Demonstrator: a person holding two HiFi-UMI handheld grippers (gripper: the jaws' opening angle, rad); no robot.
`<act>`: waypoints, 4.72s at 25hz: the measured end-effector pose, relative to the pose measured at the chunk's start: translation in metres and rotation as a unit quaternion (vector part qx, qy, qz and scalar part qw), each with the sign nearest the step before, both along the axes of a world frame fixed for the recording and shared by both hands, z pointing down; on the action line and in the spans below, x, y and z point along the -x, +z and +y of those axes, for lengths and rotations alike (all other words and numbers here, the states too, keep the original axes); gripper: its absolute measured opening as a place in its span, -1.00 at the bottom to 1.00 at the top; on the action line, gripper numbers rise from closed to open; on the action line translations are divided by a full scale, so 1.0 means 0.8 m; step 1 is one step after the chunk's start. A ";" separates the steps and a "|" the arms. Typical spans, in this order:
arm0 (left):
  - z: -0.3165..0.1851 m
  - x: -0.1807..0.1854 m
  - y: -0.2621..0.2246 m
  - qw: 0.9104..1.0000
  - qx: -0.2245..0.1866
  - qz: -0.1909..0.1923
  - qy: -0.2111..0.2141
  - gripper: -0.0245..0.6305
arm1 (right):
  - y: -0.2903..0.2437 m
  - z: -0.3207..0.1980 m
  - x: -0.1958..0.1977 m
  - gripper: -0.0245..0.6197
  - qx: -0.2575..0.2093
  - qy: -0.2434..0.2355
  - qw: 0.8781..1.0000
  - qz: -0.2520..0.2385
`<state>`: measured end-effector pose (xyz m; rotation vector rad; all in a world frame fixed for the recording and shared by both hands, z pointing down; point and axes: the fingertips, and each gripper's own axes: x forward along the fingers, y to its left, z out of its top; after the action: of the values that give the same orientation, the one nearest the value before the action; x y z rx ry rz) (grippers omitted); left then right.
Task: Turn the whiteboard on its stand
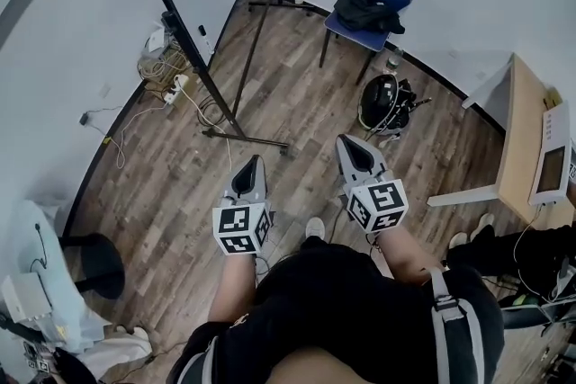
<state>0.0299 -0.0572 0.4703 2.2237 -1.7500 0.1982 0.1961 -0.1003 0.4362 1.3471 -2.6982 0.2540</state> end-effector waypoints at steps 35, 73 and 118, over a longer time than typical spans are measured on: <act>-0.220 0.261 -0.022 0.998 -0.046 -0.017 -0.038 -0.90 | 0.021 -0.213 0.230 -0.93 -0.003 -0.014 1.000 0.027; -0.416 0.320 0.007 0.996 -0.022 -0.070 -0.041 -0.34 | 0.059 -0.252 0.233 -0.93 0.071 0.006 0.997 -0.014; -0.326 0.338 0.007 0.994 -0.066 -0.076 -0.032 -0.31 | 0.085 -0.233 0.275 -0.93 0.092 -0.012 0.996 0.004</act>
<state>-0.2404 -0.3181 0.4760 2.2937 -1.9648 0.2499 -0.0235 -0.2871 0.5041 1.2588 -2.6080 0.4792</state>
